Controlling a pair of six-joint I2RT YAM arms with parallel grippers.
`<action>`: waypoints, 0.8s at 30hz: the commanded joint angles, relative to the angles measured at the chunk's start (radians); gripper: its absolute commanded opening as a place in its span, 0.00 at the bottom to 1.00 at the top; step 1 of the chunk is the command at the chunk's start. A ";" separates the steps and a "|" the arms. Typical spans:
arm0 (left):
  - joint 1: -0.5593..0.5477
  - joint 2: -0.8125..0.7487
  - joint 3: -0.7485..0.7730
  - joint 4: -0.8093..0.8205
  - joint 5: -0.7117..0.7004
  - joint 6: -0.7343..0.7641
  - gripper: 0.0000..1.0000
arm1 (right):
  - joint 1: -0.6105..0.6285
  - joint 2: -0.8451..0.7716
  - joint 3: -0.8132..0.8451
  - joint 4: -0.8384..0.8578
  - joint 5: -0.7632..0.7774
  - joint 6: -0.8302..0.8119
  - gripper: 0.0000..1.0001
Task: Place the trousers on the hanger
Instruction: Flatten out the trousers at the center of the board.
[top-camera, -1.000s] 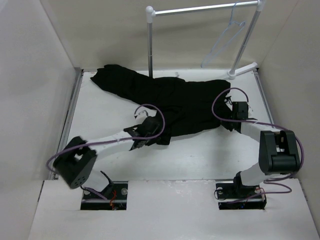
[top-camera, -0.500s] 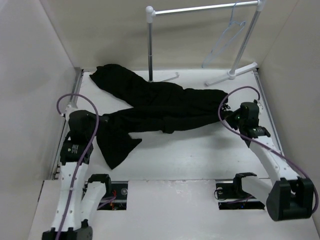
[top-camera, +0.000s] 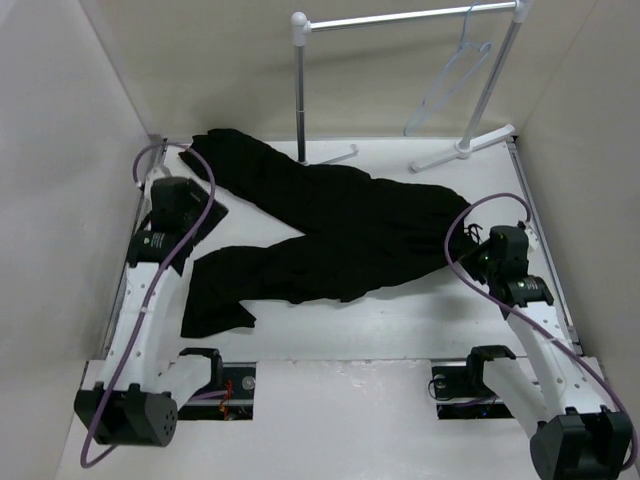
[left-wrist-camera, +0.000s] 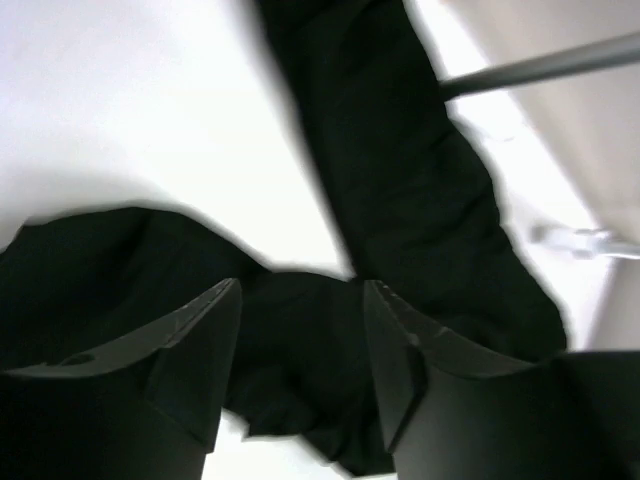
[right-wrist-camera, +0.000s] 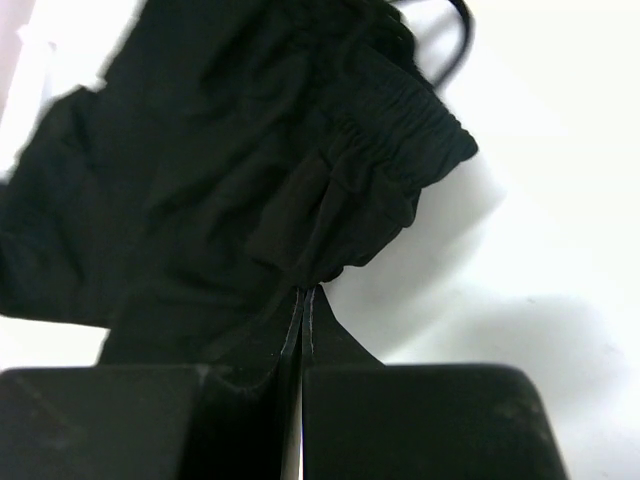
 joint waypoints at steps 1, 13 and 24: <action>0.018 -0.118 -0.165 -0.197 -0.128 0.072 0.56 | -0.020 -0.036 -0.019 -0.020 0.021 -0.017 0.01; 0.224 -0.204 -0.493 -0.055 -0.088 -0.219 0.68 | 0.083 -0.025 -0.060 -0.008 -0.013 -0.013 0.02; 0.187 0.081 -0.129 0.090 -0.136 -0.023 0.03 | 0.114 -0.050 -0.089 0.000 -0.014 -0.008 0.02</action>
